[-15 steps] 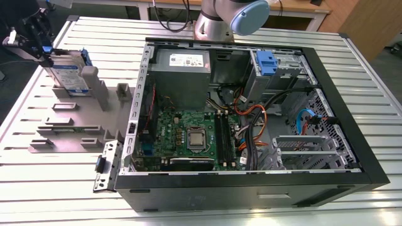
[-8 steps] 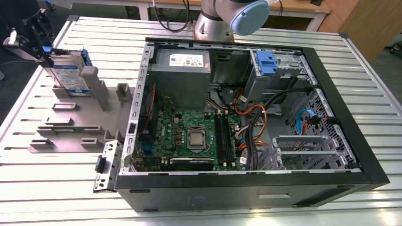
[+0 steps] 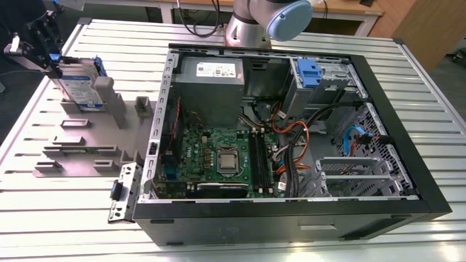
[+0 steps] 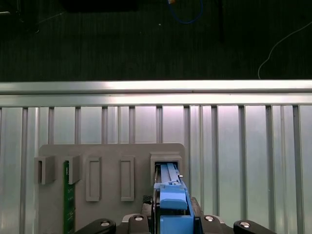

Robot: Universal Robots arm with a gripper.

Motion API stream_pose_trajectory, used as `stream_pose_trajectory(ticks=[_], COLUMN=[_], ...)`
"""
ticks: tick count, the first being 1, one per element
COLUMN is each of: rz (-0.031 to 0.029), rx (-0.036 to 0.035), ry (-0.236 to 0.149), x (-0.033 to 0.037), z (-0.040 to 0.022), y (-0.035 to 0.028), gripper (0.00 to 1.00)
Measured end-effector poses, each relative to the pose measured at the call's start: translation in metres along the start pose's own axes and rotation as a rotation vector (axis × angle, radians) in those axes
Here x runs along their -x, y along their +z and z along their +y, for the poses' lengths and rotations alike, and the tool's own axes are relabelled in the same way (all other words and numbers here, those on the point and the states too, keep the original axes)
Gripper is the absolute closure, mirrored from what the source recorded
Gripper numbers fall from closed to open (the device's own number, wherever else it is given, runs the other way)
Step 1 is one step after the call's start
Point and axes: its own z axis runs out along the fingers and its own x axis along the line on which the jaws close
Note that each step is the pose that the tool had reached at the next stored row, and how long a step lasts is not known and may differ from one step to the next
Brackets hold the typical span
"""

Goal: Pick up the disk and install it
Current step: 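Pick up the disk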

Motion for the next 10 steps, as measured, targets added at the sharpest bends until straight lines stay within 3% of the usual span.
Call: stream_pose_trajectory(ticks=[7,10], rz=[0.0000,0.0000], rx=[-0.0001,-0.0002], ry=[0.000,0.000], x=[0.0000,0.0000], z=[0.0000,0.0000], y=[0.0000,0.0000], gripper=[0.60,0.47])
